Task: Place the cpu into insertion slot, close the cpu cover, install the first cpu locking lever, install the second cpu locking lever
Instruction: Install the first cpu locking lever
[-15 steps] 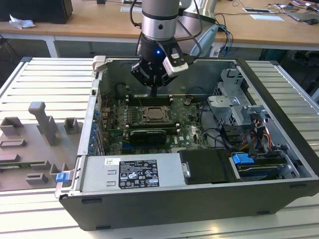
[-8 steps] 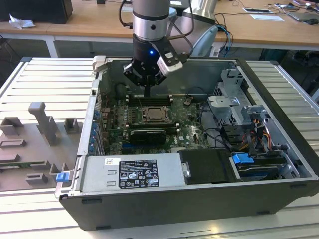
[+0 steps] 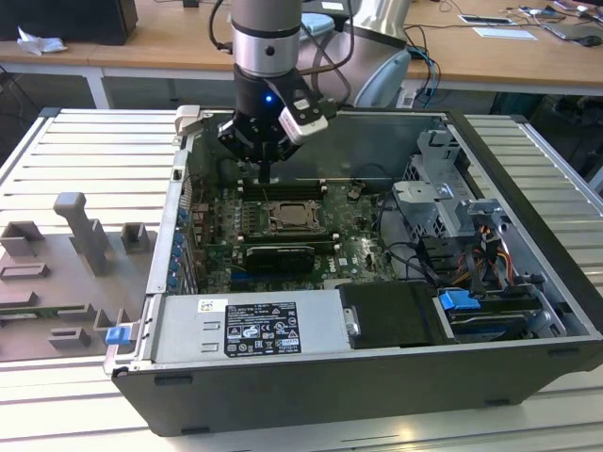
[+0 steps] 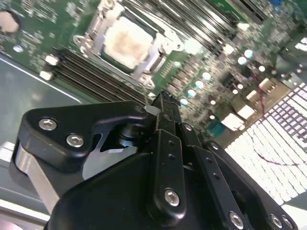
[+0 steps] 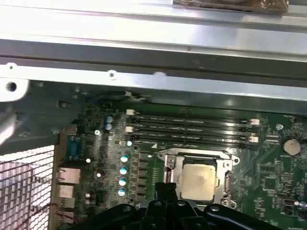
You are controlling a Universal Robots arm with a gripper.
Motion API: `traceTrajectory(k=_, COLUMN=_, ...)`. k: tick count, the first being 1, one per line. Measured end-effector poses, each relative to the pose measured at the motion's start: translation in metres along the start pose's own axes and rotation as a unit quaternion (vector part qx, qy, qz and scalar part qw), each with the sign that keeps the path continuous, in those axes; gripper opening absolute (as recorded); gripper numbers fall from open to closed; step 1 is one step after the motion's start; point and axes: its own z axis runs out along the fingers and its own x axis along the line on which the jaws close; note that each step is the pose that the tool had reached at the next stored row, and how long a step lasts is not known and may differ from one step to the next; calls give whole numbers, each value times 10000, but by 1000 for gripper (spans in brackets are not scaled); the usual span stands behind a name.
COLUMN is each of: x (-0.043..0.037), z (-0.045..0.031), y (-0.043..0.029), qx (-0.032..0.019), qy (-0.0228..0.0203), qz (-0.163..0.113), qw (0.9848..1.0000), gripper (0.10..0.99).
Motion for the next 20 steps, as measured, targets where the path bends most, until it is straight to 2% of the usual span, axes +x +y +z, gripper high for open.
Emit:
traceTrajectory(k=2, x=115, z=3, y=9, qx=-4, qy=0, qz=0, qw=10000, gripper=106)
traceTrajectory(k=6, x=199, z=24, y=42, qx=-3, qy=0, qz=-1, qw=10000, gripper=106)
traceTrajectory(k=12, x=193, z=120, y=163, qx=-4, qy=-1, qz=-1, qw=10000, gripper=106)
traceTrajectory(k=16, x=188, z=144, y=226, qx=-3, qy=0, qz=-1, qw=10000, gripper=106)
traceTrajectory(k=20, x=157, z=148, y=232, qx=-4, qy=0, qz=-1, qw=10000, gripper=106)
